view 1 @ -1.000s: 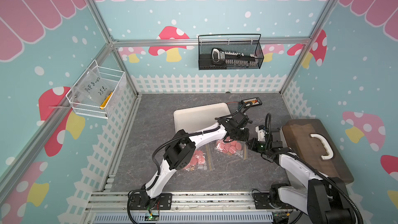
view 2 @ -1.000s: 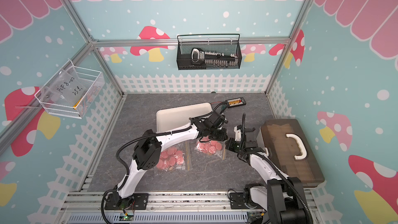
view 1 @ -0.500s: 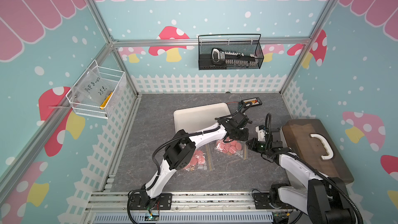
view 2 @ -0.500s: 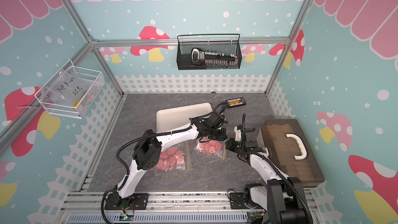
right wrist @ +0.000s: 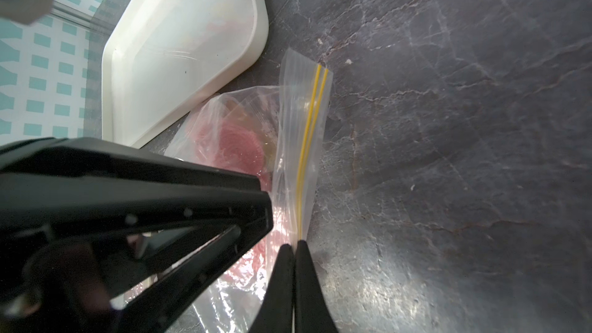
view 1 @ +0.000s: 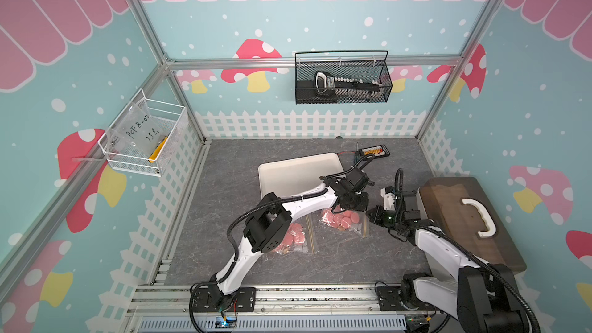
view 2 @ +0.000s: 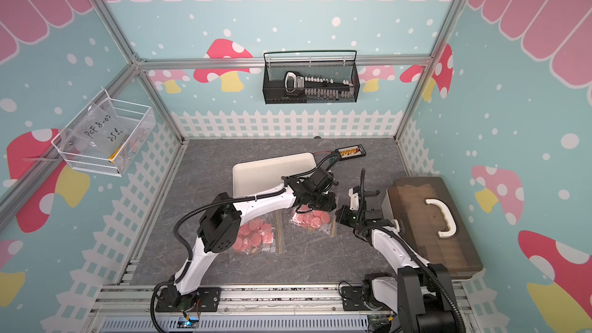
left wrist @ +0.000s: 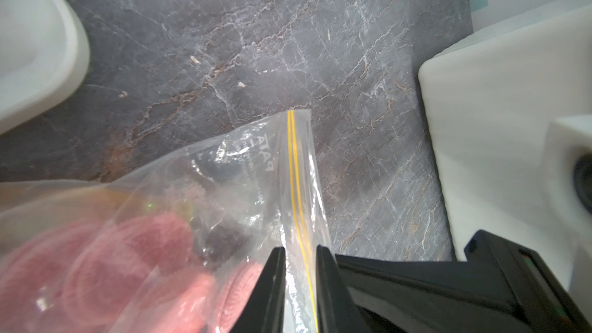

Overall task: Pour cookies out of the ziploc bag
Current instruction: Open the ziploc bag at the center of the board.

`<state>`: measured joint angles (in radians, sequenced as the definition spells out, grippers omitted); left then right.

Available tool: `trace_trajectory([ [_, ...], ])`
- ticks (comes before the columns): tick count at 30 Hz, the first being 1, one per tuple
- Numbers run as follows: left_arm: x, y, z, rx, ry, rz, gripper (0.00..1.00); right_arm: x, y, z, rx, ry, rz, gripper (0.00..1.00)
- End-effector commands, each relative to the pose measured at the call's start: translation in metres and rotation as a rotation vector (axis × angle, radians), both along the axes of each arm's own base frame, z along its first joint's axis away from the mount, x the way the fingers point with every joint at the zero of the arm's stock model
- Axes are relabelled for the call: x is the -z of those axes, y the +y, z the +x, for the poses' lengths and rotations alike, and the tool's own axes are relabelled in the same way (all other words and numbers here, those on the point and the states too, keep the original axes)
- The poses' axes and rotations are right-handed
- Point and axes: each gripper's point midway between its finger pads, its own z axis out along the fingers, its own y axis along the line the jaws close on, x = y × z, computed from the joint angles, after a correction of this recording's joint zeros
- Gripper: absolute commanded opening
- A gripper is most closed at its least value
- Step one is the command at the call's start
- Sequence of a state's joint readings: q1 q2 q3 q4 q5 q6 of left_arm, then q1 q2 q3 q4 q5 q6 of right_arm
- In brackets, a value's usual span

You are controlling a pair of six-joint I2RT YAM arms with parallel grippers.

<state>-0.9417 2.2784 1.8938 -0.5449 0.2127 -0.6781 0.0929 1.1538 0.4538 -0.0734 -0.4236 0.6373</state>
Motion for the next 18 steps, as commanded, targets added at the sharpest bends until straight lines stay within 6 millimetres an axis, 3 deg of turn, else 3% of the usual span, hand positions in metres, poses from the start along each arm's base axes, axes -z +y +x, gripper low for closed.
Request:
trace_trajectory([
  [1, 0.002, -0.003, -0.006, -0.008, 0.010, 0.001, 0.22, -0.008, 0.002, 0.003, -0.004, -0.018, -0.001, 0.00],
  [18, 0.016, -0.005, -0.004, -0.014, 0.027, 0.019, 0.21, -0.011, 0.001, 0.003, -0.004, -0.028, -0.006, 0.00],
])
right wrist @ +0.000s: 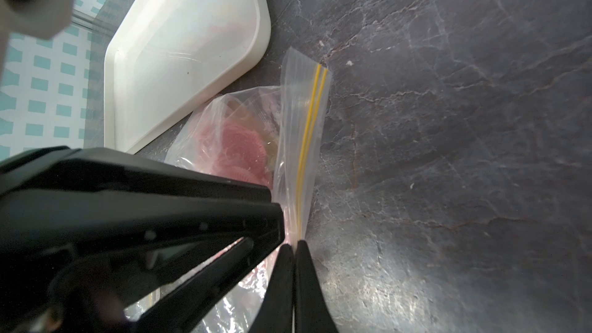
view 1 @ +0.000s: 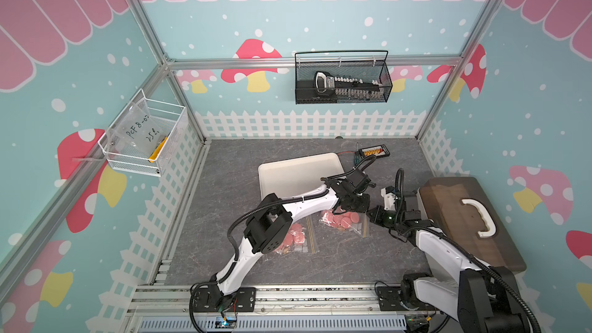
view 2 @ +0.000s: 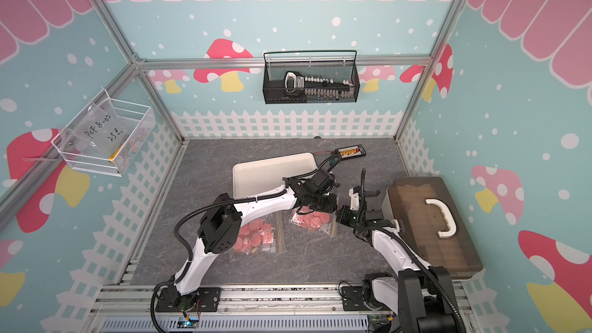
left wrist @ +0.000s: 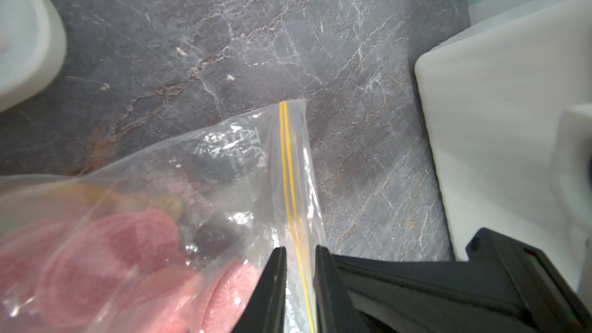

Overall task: Pour cookies out of the ziploc bag
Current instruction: Open the ziploc bag at the center of the board.

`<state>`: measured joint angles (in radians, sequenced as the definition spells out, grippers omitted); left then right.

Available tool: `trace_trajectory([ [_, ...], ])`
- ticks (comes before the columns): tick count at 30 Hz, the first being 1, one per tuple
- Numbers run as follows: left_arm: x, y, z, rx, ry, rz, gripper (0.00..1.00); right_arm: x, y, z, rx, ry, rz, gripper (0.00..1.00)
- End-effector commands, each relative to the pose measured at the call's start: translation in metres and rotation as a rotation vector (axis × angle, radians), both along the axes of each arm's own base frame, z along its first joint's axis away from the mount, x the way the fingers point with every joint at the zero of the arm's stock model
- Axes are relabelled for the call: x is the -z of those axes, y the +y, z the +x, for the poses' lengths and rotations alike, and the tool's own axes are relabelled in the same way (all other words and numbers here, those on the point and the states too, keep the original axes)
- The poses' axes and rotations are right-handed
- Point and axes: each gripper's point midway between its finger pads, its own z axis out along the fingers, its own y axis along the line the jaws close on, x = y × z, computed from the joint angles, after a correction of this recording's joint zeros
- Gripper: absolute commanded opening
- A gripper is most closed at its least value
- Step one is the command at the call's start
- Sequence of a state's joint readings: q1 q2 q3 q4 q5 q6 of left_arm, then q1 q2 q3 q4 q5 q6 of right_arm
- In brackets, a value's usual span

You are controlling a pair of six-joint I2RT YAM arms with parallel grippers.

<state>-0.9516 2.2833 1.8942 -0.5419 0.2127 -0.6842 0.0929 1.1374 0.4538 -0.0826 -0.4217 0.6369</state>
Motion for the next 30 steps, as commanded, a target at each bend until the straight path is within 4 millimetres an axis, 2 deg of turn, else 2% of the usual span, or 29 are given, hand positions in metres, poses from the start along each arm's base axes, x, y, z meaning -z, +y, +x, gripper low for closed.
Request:
trace_trajectory([
  [1, 0.015, -0.002, 0.000, -0.018, 0.024, 0.022, 0.21, -0.007, 0.001, 0.003, -0.005, -0.018, -0.006, 0.00],
  [9, 0.021, -0.003, 0.001, -0.022, 0.031, 0.026, 0.22, -0.008, 0.002, 0.004, -0.008, -0.020, -0.005, 0.00],
  [30, 0.011, -0.006, 0.000, -0.044, 0.032, -0.023, 0.20, -0.007, -0.003, 0.004, 0.021, -0.018, -0.015, 0.00],
])
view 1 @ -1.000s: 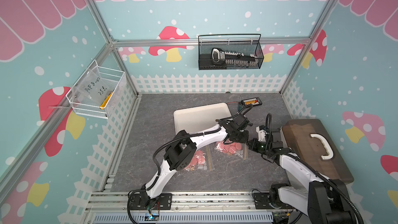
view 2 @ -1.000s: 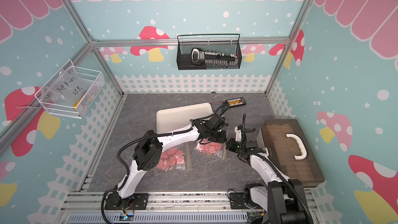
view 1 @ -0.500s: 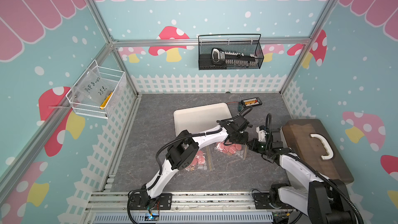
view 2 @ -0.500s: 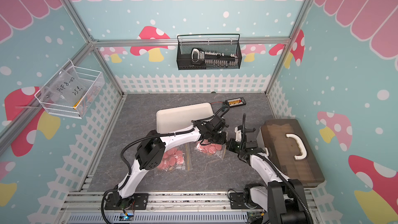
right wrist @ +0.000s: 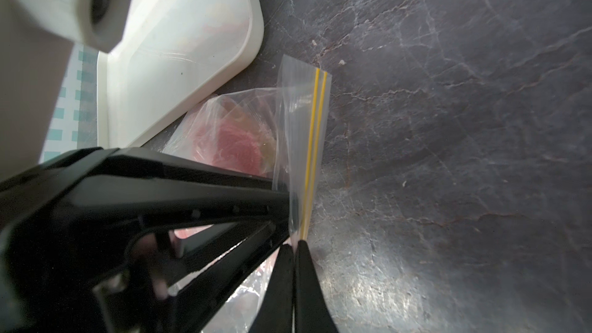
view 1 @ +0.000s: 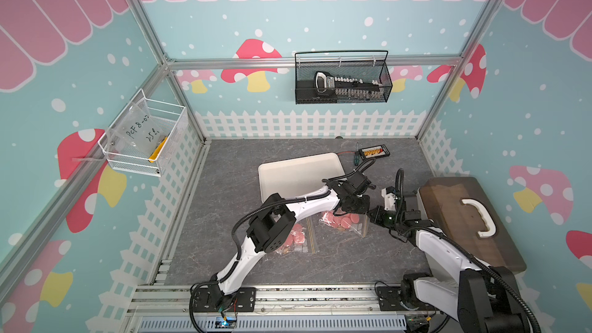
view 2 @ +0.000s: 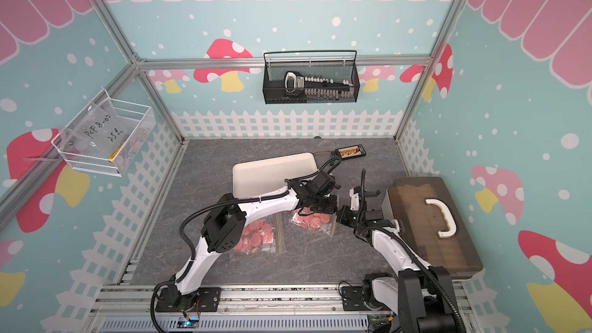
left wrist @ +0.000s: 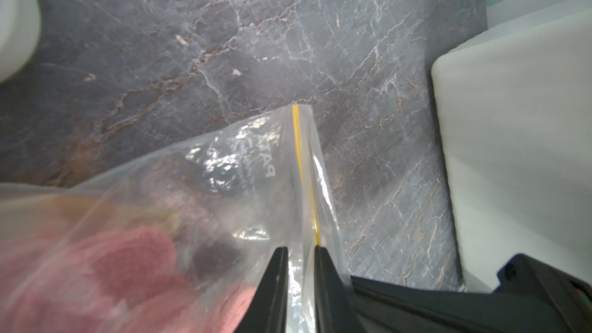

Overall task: Pour cookies out of the ziploc bag
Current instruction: Open the ziploc bag at the center of the board.

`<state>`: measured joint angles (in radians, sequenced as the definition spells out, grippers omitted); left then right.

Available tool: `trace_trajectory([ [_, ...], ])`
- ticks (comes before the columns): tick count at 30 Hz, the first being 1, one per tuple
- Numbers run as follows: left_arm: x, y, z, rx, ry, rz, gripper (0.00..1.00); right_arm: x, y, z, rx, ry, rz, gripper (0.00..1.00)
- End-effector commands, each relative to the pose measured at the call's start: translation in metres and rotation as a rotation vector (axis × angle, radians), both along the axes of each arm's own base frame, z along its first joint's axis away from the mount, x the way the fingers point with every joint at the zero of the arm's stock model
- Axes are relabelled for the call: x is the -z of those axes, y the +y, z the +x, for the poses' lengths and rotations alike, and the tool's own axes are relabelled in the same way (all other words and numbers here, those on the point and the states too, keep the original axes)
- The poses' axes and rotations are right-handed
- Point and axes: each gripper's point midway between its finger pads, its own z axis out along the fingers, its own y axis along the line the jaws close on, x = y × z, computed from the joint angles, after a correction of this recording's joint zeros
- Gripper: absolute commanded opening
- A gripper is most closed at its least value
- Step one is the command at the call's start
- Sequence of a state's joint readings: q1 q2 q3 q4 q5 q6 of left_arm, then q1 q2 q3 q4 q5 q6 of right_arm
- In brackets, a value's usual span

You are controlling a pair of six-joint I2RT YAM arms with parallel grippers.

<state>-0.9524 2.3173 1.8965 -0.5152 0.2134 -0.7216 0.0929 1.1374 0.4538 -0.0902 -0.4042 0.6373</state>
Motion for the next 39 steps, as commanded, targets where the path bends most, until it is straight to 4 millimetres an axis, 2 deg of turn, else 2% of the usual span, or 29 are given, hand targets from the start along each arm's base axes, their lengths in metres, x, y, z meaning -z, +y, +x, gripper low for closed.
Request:
trace_trajectory([
  [1, -0.005, -0.002, -0.002, -0.016, 0.004, -0.024, 0.20, -0.009, -0.001, 0.004, 0.012, -0.025, -0.002, 0.00],
  [9, -0.001, -0.003, -0.002, -0.023, 0.007, -0.030, 0.19, -0.009, -0.001, 0.002, 0.013, -0.028, 0.000, 0.00],
  [24, -0.008, 0.000, 0.003, -0.039, -0.027, -0.029, 0.07, -0.006, -0.004, 0.000, 0.019, -0.022, -0.019, 0.00],
  [28, -0.011, 0.001, 0.005, -0.042, -0.035, -0.029, 0.00, -0.004, -0.006, -0.001, 0.024, -0.014, -0.032, 0.00],
  [39, -0.020, 0.006, 0.005, -0.029, -0.062, -0.013, 0.00, 0.001, -0.008, -0.001, 0.026, 0.006, -0.051, 0.00],
])
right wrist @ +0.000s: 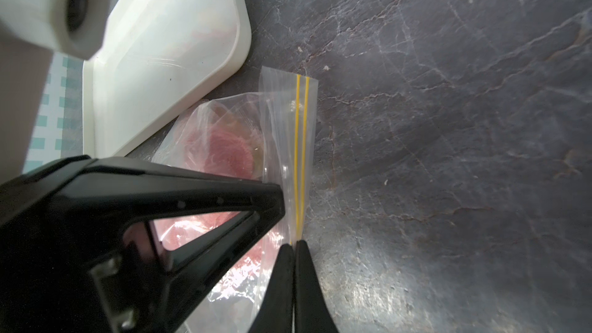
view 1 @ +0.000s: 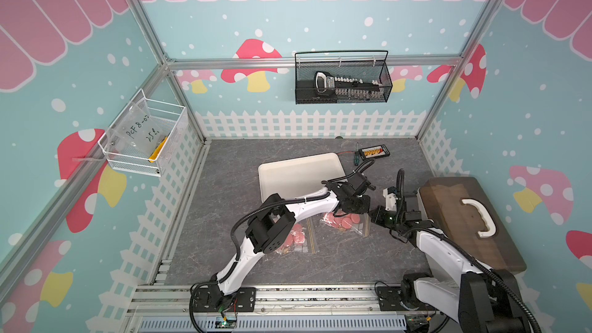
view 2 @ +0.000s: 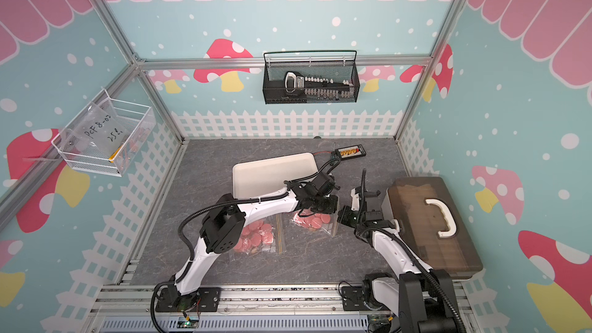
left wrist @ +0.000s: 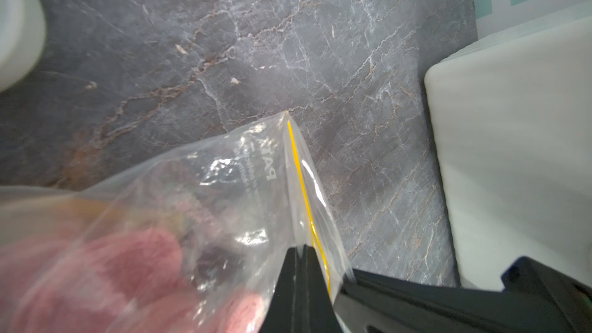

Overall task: Pour cookies out of the ziploc bag
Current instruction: Open the ziploc bag at the center of the board.

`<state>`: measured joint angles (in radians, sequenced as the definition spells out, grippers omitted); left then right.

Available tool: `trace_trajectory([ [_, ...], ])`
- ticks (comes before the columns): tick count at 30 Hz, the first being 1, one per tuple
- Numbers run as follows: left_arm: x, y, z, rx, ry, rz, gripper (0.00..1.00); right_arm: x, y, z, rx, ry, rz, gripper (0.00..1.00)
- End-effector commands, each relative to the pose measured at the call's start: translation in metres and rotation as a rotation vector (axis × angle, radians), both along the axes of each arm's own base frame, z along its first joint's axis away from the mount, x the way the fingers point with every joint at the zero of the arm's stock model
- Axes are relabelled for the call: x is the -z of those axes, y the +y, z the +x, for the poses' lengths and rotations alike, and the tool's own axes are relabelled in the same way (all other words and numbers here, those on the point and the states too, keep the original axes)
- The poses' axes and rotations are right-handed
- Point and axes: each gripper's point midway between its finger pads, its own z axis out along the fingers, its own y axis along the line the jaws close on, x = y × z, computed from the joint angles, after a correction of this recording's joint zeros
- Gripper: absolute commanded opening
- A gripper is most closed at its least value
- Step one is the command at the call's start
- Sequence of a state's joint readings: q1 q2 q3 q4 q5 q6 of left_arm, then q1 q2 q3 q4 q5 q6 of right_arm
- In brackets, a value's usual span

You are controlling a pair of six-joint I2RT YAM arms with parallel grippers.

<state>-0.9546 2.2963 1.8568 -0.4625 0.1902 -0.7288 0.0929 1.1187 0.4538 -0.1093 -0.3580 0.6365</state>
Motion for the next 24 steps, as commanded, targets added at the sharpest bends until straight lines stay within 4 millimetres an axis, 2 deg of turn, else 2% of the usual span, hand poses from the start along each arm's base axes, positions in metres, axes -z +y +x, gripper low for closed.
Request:
trace_trajectory([
  [1, -0.017, 0.006, 0.001, -0.007, -0.032, 0.005, 0.00, 0.001, -0.002, -0.001, 0.000, 0.013, -0.021, 0.00],
  [24, -0.028, 0.005, -0.003, 0.040, -0.045, -0.006, 0.00, 0.012, -0.011, -0.001, 0.031, 0.062, -0.077, 0.00],
])
